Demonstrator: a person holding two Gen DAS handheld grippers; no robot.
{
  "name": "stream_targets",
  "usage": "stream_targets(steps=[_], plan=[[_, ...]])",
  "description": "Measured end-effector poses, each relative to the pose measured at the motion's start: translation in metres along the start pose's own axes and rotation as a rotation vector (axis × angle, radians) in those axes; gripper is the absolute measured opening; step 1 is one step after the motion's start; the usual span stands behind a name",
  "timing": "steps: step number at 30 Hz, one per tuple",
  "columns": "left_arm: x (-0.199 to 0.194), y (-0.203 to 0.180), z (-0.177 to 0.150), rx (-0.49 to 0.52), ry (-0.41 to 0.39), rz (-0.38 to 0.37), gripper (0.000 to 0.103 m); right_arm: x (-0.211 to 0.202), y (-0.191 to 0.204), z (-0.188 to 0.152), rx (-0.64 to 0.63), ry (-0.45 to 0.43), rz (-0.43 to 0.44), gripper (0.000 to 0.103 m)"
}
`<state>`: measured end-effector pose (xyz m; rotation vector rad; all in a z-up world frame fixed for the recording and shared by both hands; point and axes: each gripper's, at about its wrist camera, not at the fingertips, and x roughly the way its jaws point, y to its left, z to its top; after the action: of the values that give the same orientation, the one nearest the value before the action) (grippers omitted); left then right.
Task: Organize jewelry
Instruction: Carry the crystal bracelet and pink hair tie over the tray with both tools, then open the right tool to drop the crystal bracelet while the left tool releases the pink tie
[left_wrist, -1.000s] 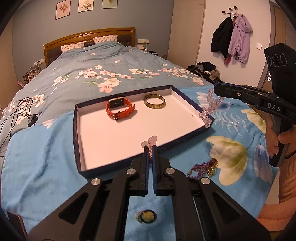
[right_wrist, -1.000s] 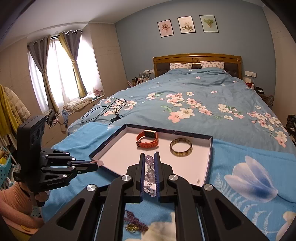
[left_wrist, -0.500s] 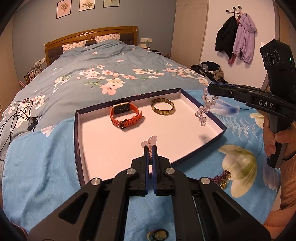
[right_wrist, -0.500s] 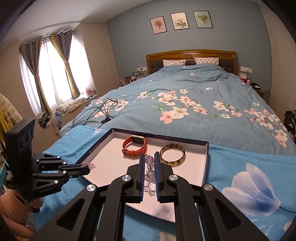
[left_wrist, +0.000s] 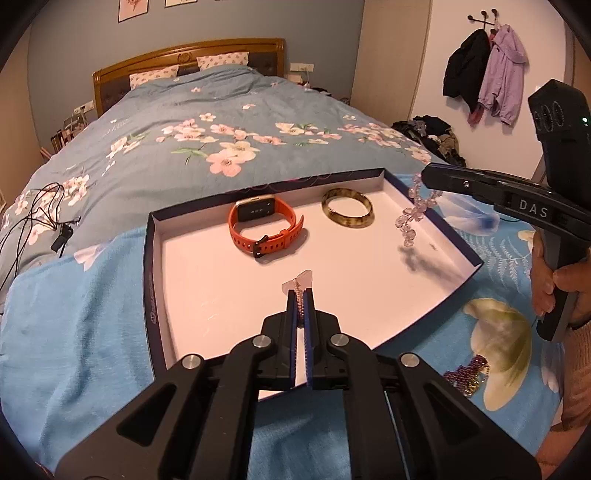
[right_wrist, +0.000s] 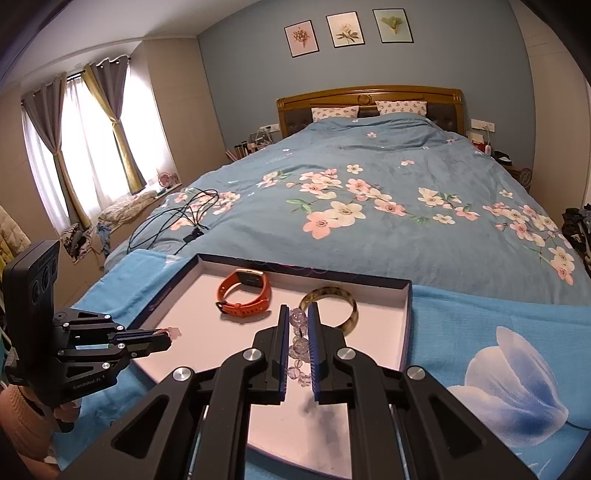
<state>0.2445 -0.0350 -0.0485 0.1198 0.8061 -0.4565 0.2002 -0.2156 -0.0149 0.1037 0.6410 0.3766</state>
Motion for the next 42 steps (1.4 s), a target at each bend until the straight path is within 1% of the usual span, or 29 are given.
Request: stream_targets(steps=[11,21,24,28,30,32,33,34,39,42], plan=[[0.023,0.006,0.006,-0.021,0.046,0.004,0.003,0.021,-0.003,0.0,-0.006,0.039,-0.023,0.008],[0.04,0.006,0.014,-0.029,0.074,0.007,0.003,0.045,0.009,0.002,-0.038,0.081,0.015,0.008],[0.045,0.007,0.016,-0.028,0.081,0.011,0.003,0.052,0.011,0.001,-0.039,0.099,0.015,0.009],[0.052,0.009,0.017,-0.03,0.092,0.016,0.003,0.047,0.012,0.001,-0.029,0.084,0.018,0.018],[0.055,0.009,0.018,-0.033,0.096,0.016,0.003,0.042,0.009,0.002,-0.013,0.073,0.022,0.019],[0.058,0.011,0.018,-0.038,0.099,0.015,0.003,0.036,0.007,0.003,-0.004,0.062,0.024,0.023],[0.059,0.012,0.018,-0.038,0.101,0.017,0.003,0.034,0.007,0.002,-0.001,0.059,0.027,0.028],[0.06,0.012,0.018,-0.037,0.103,0.02,0.003,0.031,0.006,0.002,0.004,0.056,0.032,0.031],[0.066,0.015,0.022,-0.042,0.107,0.019,0.004,0.018,0.008,-0.004,0.006,0.05,0.049,0.033],[0.069,0.015,0.025,-0.048,0.106,0.027,0.006,0.008,0.01,-0.008,0.011,0.045,0.067,0.034]])
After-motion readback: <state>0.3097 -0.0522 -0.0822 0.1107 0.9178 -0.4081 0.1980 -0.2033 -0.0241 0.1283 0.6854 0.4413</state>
